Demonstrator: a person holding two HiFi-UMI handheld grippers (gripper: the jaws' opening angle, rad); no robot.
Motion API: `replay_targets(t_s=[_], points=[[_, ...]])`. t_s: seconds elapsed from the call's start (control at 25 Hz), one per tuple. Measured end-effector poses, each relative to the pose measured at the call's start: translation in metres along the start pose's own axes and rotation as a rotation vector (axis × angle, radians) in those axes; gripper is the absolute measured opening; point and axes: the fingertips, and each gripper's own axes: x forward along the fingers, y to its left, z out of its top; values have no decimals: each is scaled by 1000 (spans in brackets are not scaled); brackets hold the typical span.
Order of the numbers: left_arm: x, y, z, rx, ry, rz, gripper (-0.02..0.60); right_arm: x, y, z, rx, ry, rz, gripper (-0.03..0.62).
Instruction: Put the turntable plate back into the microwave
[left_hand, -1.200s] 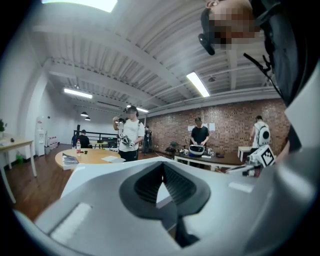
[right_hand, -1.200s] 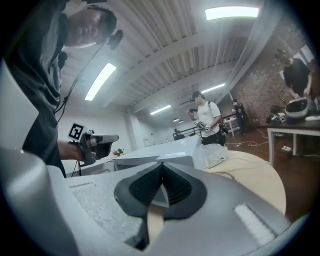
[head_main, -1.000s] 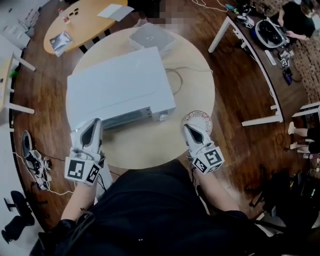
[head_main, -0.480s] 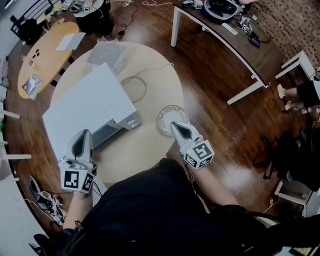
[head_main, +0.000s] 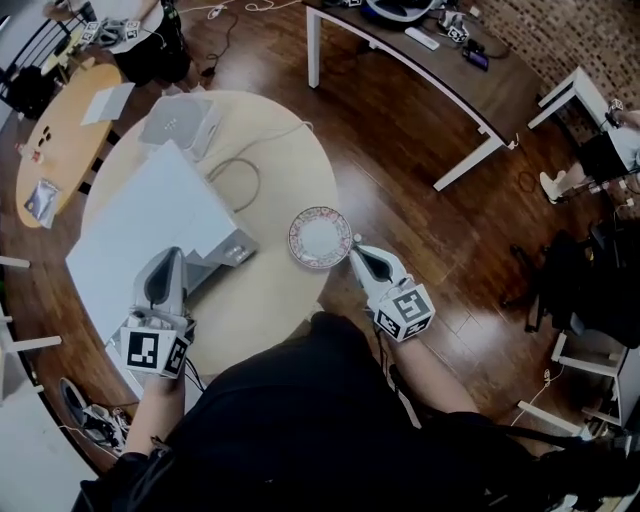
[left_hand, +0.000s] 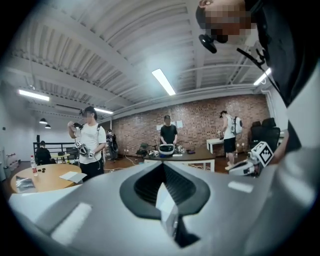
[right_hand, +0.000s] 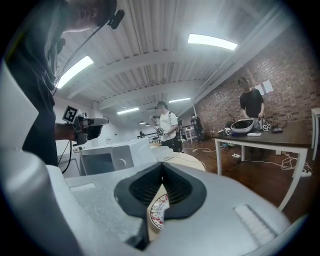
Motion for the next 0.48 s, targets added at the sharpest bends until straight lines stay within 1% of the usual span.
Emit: replay_targets(t_s=[0.16,0.28,0.44,0.48], points=[[15,-19,-1,-24,7,-37,3,-13,-11,-6,16,7,-30,1],[23,-28,-8,-18,18,-56,3,-18,-16,-12,24,18,-31,1],[35,-47,1,-39,19,-67,3,-19,-23,-19,33,22,-30,1],[39,-51,1,-33,17,-75,3,-18,-24,-20,31,22,-28,0]])
